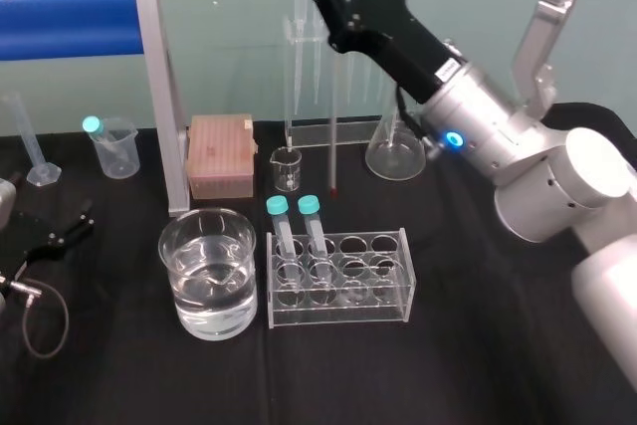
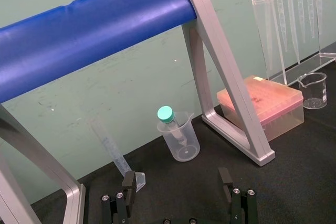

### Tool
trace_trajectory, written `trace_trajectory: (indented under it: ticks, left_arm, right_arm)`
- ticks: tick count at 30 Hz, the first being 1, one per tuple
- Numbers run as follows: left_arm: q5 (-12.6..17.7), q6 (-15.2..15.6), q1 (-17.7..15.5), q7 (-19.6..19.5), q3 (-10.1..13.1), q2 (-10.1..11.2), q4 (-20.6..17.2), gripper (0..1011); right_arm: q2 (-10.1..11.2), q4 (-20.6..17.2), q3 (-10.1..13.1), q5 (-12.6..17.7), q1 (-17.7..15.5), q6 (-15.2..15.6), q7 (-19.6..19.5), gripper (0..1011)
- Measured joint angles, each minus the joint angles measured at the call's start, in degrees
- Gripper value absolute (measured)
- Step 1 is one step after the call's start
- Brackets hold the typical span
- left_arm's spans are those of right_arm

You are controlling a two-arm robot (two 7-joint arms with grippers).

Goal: Hold the thermometer with one hand and immerse one end into the beaker, then reinsert it into the test tube rack.

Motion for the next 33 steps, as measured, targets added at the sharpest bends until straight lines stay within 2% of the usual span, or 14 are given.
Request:
trace_trajectory:
  ticks: [14,20,33]
  left_arm:
    - [0.01,0.00,0.00,0.00,0.00,0.00,0.00,1008]
    - [0.00,0.00,0.00,0.00,0.00,0.00,0.00,1008]
    - [0.00,0.00,0.00,0.00,0.00,0.00,0.00,1008]
  right_arm:
    - [-2.11,4.27,-5.02,3.33,4.41,-1.32,5.97,55]
    - [-3.08,7.67,-7.64,5.13,6.71,-0.90,8.91,55]
    - [-5.10,12.59,-11.45,6.17,9.82,-1.50,12.57,55]
